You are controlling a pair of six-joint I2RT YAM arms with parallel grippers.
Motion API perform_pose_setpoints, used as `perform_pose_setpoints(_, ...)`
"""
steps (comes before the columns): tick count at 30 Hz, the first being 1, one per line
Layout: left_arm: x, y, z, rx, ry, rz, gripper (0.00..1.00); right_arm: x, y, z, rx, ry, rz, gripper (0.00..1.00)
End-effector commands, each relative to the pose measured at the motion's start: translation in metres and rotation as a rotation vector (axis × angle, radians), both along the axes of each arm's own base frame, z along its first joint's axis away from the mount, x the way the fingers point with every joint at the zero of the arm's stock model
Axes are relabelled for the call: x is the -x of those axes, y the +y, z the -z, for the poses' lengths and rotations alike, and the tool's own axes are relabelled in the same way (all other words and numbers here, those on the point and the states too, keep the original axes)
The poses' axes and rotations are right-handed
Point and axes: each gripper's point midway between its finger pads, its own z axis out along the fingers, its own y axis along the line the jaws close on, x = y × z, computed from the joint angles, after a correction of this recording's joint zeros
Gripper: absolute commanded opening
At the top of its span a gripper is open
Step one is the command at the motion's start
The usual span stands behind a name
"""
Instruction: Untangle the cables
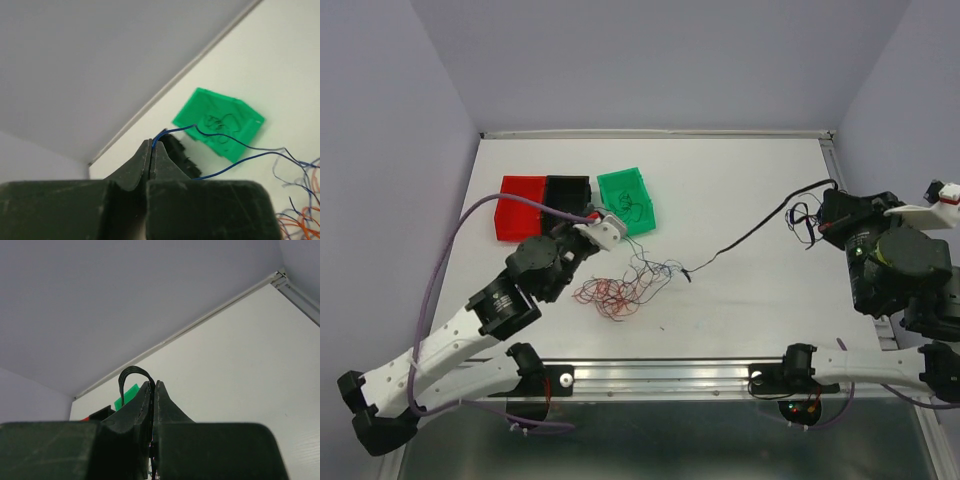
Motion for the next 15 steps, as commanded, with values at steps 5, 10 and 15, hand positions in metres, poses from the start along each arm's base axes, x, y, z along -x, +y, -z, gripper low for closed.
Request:
perform_pose_setpoints(5,0.029,-0.115,0.095,-0.078,0.298,0.518,0.05,-0.008,0.007,-0.031,0.119,-0.014,0.272,0.01)
perform_pose_setpoints(10,0.034,-0.153,0.127,-0.120,0.378,0.661,0.30,-0.010,0.009,-0.037,-0.026,-0.074,0.306,0.01)
perform_pose_setpoints(15,0.037,-0.173,0.123,-0.090,0.375,0.741,0.54,-0.010,0.004,-0.038,-0.238,-0.146,0.305,0.01)
